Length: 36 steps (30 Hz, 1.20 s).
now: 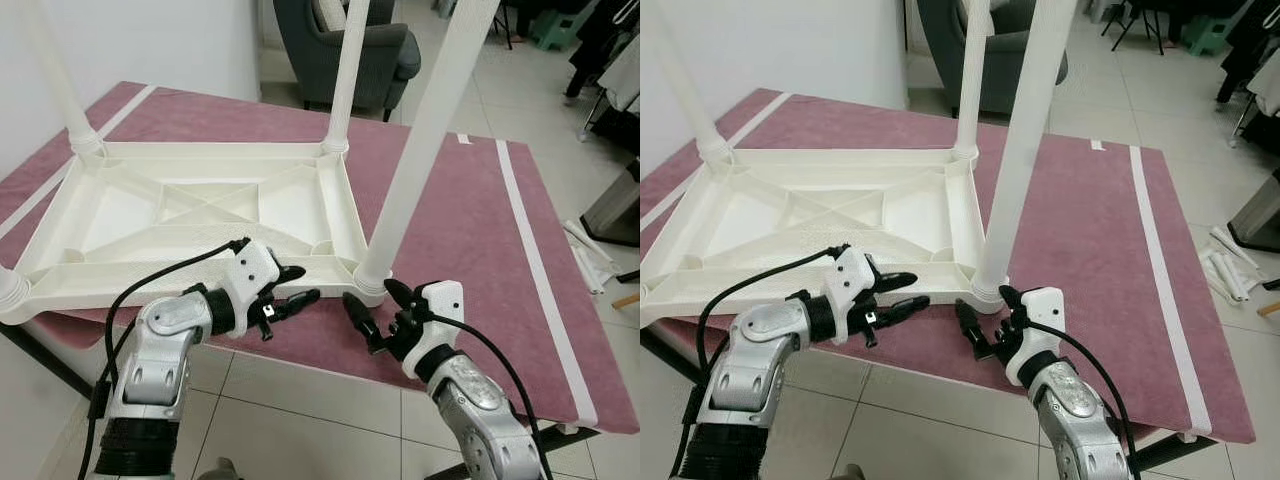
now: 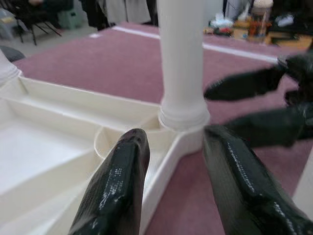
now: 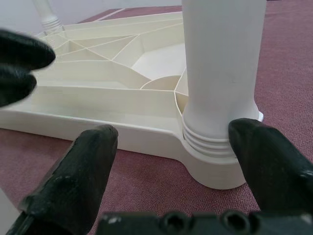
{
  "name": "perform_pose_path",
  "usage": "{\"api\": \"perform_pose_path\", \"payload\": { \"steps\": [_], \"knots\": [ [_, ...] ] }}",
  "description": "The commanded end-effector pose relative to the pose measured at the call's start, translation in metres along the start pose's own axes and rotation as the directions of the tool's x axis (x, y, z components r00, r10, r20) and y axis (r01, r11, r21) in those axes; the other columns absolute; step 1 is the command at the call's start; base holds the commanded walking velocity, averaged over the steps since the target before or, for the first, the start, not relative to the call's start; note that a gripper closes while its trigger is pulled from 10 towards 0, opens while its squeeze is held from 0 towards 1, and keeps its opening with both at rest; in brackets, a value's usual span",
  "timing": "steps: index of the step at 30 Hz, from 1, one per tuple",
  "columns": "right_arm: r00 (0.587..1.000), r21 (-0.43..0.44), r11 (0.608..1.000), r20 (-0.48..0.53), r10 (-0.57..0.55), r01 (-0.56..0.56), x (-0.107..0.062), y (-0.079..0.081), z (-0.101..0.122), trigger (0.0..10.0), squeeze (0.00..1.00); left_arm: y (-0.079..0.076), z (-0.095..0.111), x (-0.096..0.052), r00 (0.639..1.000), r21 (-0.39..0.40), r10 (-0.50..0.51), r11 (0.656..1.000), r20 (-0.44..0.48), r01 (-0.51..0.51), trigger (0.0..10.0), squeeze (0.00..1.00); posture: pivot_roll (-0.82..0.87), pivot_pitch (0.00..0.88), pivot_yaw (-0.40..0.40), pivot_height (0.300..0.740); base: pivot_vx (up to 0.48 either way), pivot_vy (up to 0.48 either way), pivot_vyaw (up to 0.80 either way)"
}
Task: Building children table
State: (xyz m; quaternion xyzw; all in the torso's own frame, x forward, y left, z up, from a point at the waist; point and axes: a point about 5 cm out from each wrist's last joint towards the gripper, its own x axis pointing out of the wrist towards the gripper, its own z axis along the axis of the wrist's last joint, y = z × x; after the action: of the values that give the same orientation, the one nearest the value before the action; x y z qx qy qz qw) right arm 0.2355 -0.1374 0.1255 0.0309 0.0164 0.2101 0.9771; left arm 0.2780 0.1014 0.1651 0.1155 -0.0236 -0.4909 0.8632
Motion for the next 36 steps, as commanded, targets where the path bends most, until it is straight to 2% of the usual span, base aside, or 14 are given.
{"api": "perform_pose_path", "payload": {
  "steps": [1, 8, 10, 12, 14, 16, 19, 21, 23, 24, 26, 30, 32, 36],
  "knots": [
    [1.000, -0.009, 1.000, 0.015, 0.002, -0.002, 0.003, 0.003, 0.001, 10.0, 0.00, 0.026, -0.011, -0.010, 0.887, -0.050, 0.458, 0.886, -0.055, -0.461, 10.0, 0.00, 0.08, 0.000, 0.022, 0.740, 0.000, 0.000, 0.00],
    [0.999, -0.054, 0.998, 0.032, -0.010, 0.012, 0.005, -0.001, 0.005, 10.0, 0.00, 0.025, -0.016, -0.016, 0.905, -0.010, 0.418, 0.907, -0.084, -0.420, 10.0, 0.00, 0.07, 0.000, 0.039, 0.740, 0.000, 0.000, 0.00],
    [0.998, -0.083, 0.996, 0.053, -0.016, 0.021, 0.005, -0.008, 0.013, 10.0, 0.00, 0.030, -0.009, -0.016, 0.910, 0.065, 0.409, 0.912, -0.072, -0.405, 10.0, 0.00, 0.07, 0.000, 0.058, 0.740, 0.000, 0.000, 0.00],
    [0.998, -0.088, 0.996, 0.057, -0.013, 0.018, 0.004, -0.009, 0.015, 10.0, 0.00, 0.032, -0.007, -0.016, 0.911, 0.080, 0.406, 0.913, -0.068, -0.401, 10.0, 0.00, 0.07, 0.000, 0.063, 0.740, 0.000, 0.000, 0.00],
    [0.998, -0.107, 0.994, 0.057, 0.004, 0.003, 0.002, -0.009, 0.017, 10.0, 0.00, 0.031, -0.006, -0.014, 0.926, 0.113, 0.368, 0.927, -0.091, -0.357, 10.0, 0.00, 0.08, 0.000, 0.067, 0.740, 0.000, 0.000, 0.00],
    [0.997, -0.157, 0.986, 0.033, 0.069, -0.063, -0.005, -0.008, 0.020, 10.0, 0.00, 0.029, -0.006, -0.010, 0.951, 0.164, 0.273, 0.955, -0.143, -0.249, 10.0, 0.00, 0.08, 0.000, 0.066, 0.740, 0.000, 0.000, 0.00],
    [0.993, -0.184, 0.977, 0.006, 0.116, -0.113, -0.009, -0.007, 0.021, 10.0, 0.00, 0.028, -0.005, -0.008, 0.959, 0.183, 0.237, 0.961, -0.156, -0.207, 10.0, 0.00, 0.08, 0.000, 0.061, 0.740, 0.000, 0.000, 0.00],
    [0.989, -0.198, 0.970, -0.014, 0.144, -0.144, -0.012, -0.006, 0.022, 10.0, 0.00, 0.029, -0.005, -0.005, 0.962, 0.194, 0.216, 0.964, -0.166, -0.183, 10.0, 0.00, 0.08, 0.000, 0.058, 0.740, 0.000, 0.000, 0.00],
    [0.981, -0.227, 0.954, -0.050, 0.189, -0.195, -0.015, -0.011, 0.024, 10.0, 0.00, 0.032, -0.007, 0.006, 0.966, 0.217, 0.139, 0.972, -0.219, -0.091, 10.0, 0.00, 0.08, 0.000, 0.044, 0.740, 0.000, 0.000, 0.00],
    [0.981, -0.227, 0.954, -0.050, 0.189, -0.195, -0.015, -0.011, 0.024, 10.0, 0.00, 0.032, -0.007, 0.006, 0.966, 0.217, 0.139, 0.972, -0.219, -0.091, 10.0, 0.00, 0.08, 0.000, 0.044, 0.740, 0.000, 0.000, 0.00],
    [0.984, -0.248, 0.953, -0.050, 0.169, -0.176, -0.012, -0.024, 0.029, 10.0, 0.00, 0.032, -0.015, 0.021, 0.957, 0.216, 0.051, 0.976, -0.286, 0.012, 10.0, 0.00, 0.08, 0.000, 0.028, 0.740, 0.000, 0.000, 0.00],
    [0.988, -0.248, 0.956, -0.034, 0.153, -0.156, -0.008, -0.029, 0.033, 10.0, 0.00, 0.031, -0.017, 0.030, 0.951, 0.202, 0.001, 0.977, -0.308, 0.065, 10.0, 0.00, 0.08, 0.000, 0.027, 0.740, 0.000, 0.000, 0.00],
    [0.988, -0.249, 0.956, -0.031, 0.152, -0.155, -0.006, -0.030, 0.034, 10.0, 0.00, 0.029, -0.017, 0.036, 0.946, 0.193, -0.058, 0.973, -0.320, 0.125, 10.0, 0.00, 0.08, 0.000, 0.028, 0.740, 0.000, 0.000, 0.00],
    [0.989, -0.244, 0.958, -0.030, 0.145, -0.148, -0.007, -0.029, 0.034, 10.0, 0.00, 0.029, -0.017, 0.039, 0.942, 0.197, -0.068, 0.970, -0.329, 0.139, 10.0, 0.00, 0.07, 0.000, 0.030, 0.740, 0.000, 0.000, 0.00]
  ]
}}
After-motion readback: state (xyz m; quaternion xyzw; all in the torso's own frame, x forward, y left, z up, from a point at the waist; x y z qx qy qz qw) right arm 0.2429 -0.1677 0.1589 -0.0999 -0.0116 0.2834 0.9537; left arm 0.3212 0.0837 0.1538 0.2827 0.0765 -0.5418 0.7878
